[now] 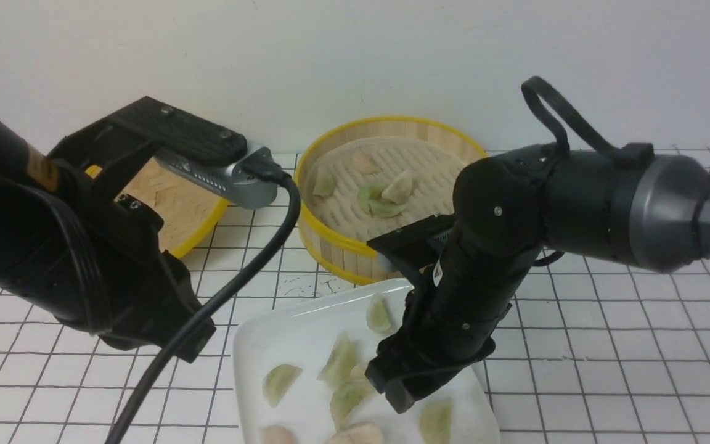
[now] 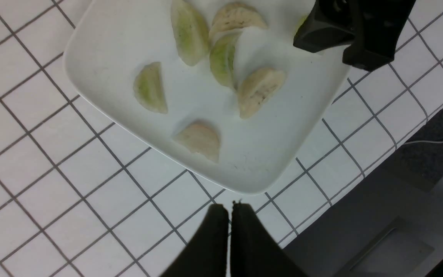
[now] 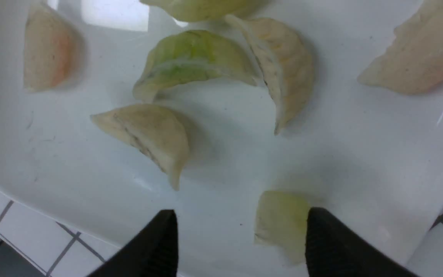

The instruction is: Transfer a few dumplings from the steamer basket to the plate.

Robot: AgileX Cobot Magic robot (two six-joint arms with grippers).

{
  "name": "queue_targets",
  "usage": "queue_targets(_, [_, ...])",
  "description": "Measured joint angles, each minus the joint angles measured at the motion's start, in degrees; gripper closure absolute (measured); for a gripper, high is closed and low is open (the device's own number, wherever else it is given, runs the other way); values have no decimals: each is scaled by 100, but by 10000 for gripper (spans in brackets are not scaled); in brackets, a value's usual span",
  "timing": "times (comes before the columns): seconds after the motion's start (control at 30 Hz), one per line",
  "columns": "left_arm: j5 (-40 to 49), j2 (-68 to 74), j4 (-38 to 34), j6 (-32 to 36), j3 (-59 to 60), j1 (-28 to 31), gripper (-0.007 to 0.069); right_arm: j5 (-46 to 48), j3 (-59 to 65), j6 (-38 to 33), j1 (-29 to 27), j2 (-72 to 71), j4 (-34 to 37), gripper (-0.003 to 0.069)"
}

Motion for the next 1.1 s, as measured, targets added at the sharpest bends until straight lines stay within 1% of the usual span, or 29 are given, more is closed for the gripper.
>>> queue_targets(0.07, [0,0,0,7,0,0,631,277,-218,92,0,-36,-171,215])
queue_targets(0.17, [0,-72,0,7,0,0,631,597,-446,313,5,-310,-414,286])
queue_targets(0.2, [0,-177,0,7,0,0,631,701,-537,469,5,-652,-555,353])
queue_targets(0.23, [0,-229,0,7,0,0,631,725,-555,575,5,-813,-640,397])
queue_targets(0.27, [0,-268,0,7,0,0,631,735,-565,605,5,-931,-665,408])
queue_targets(0.3, [0,-400,0,7,0,0,631,772,-582,802,5,-1248,-802,479])
queue_targets(0.33, [-6,-602,0,7,0,0,631,799,-590,1091,5,-1830,-981,571])
queue_targets(0.37, [-20,-629,0,12,0,0,631,806,-590,1131,5,-1987,-1005,580])
queue_targets(0.43, [-196,-969,0,19,0,0,631,698,-537,1549,16,-2918,-1253,648])
queue_targets(0.5, [-382,-1246,0,23,0,0,631,385,-268,1788,55,-3993,-1396,665])
queue_targets(0.53, [-476,-1355,0,23,0,0,631,215,-148,1849,59,-4310,-1444,667])
queue_targets(0.6, [-635,-1584,-7,23,0,0,631,-352,382,1977,64,-5427,-1590,671])
queue_targets(0.63, [-635,-1633,-7,23,0,0,631,-422,445,1986,64,-5542,-1611,671])
queue_targets(0.67, [-738,-1822,-12,23,0,0,631,-1037,1022,2056,64,-6485,-1790,671])
queue_targets(0.7, [-763,-1907,-19,23,0,0,631,-1311,1341,2108,64,-6857,-1919,671])
queue_targets(0.77, [-831,-2077,-23,25,0,0,631,-2183,2186,2297,64,-8062,-2334,672])
queue_targets(0.83, [-906,-2217,-23,20,0,0,631,-2848,3020,2671,64,-9302,-2877,672])
queue_targets(0.87, [-921,-2248,-23,-4,0,0,631,-2973,3336,2897,64,-9697,-3120,672])
queue_targets(0.9, [-921,-2254,-23,-20,0,0,631,-2973,3395,2944,64,-9769,-3165,672])
queue_targets(0.93, [-950,-2269,-36,-113,0,0,631,-3020,3813,3314,64,-10202,-3464,672])
queue_targets(1.0, [-1068,-2269,-65,-273,0,0,631,-3077,4213,3628,64,-10566,-3733,672])
queue_targets(1.1, [-1326,-2294,-184,-363,59,0,631,-3147,4409,3741,65,-10621,-3959,672])
